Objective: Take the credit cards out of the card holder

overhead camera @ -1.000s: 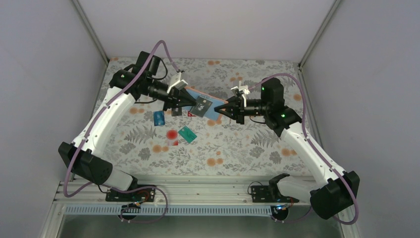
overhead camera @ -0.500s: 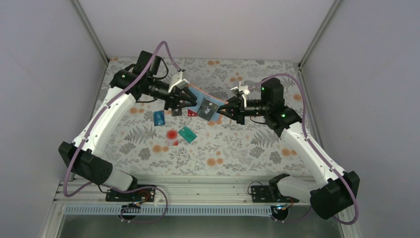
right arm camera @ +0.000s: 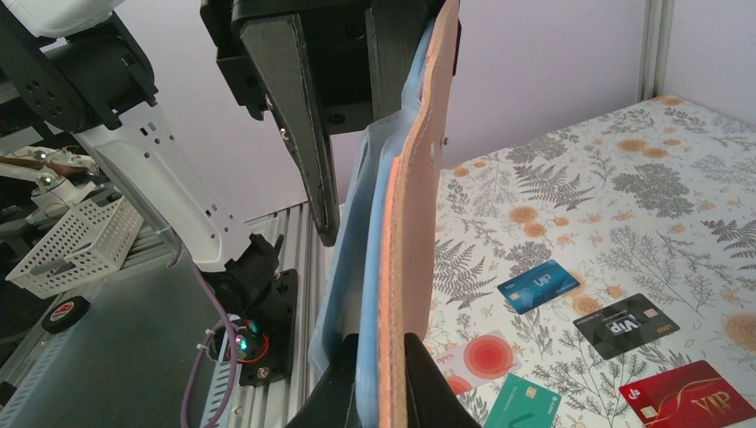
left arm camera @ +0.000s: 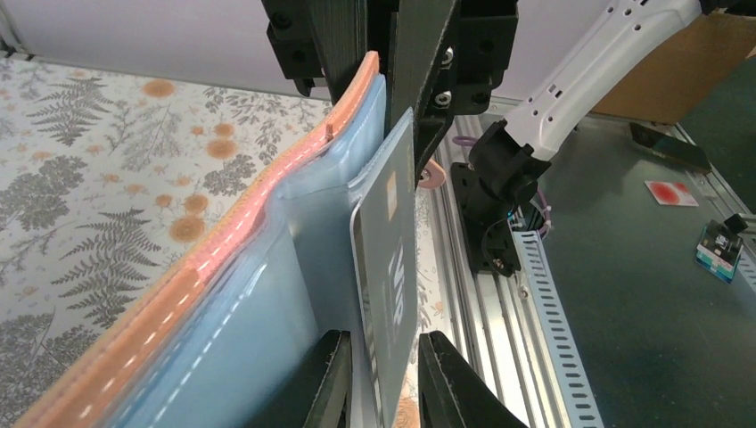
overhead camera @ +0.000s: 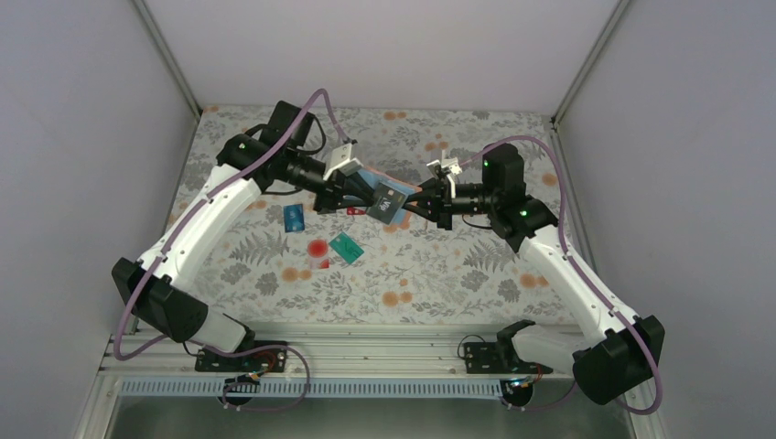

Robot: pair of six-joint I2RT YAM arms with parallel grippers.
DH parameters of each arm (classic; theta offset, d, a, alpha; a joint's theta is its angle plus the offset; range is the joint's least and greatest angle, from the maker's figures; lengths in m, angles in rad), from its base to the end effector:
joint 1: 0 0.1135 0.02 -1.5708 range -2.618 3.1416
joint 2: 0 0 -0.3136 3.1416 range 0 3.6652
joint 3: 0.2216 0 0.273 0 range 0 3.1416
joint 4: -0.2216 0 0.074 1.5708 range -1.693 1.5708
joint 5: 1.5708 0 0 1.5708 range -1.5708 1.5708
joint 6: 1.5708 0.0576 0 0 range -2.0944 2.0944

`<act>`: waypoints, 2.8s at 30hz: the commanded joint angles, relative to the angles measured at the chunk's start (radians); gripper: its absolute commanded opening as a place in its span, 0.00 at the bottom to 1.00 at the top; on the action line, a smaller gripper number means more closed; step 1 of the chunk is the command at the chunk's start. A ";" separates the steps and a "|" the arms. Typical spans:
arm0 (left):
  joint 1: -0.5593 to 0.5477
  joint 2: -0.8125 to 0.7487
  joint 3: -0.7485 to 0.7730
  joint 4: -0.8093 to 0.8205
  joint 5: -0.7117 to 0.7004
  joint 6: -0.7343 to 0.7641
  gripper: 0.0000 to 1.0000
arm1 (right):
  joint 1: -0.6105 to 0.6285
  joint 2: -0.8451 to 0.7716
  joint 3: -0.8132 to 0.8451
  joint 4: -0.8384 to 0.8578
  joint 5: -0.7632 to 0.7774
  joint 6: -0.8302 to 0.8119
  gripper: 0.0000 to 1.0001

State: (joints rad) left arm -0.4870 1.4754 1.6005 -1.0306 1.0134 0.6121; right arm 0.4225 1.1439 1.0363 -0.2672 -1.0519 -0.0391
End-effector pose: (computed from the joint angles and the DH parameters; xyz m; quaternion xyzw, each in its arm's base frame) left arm 0.2523 -0.1889 0.4362 0.5668 0.6220 -0.4399 0.3136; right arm 0.2137 0.1509 0.3925 -0.4386 0.6312 0.5001 0.3989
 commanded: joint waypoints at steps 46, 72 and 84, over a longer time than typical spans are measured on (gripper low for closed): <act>0.056 -0.022 -0.026 -0.032 0.040 0.062 0.38 | -0.016 -0.038 0.032 -0.016 -0.025 -0.039 0.04; 0.021 0.018 -0.048 0.070 0.061 -0.015 0.23 | -0.020 -0.030 0.042 -0.023 -0.025 -0.040 0.04; 0.217 -0.027 -0.035 0.030 0.055 -0.020 0.02 | -0.080 -0.049 -0.001 0.019 0.201 0.061 0.04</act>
State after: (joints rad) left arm -0.3866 1.4788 1.5471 -0.9867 1.0634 0.5858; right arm 0.3878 1.1267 1.0363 -0.2817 -0.9932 -0.0433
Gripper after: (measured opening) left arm 0.027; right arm 0.075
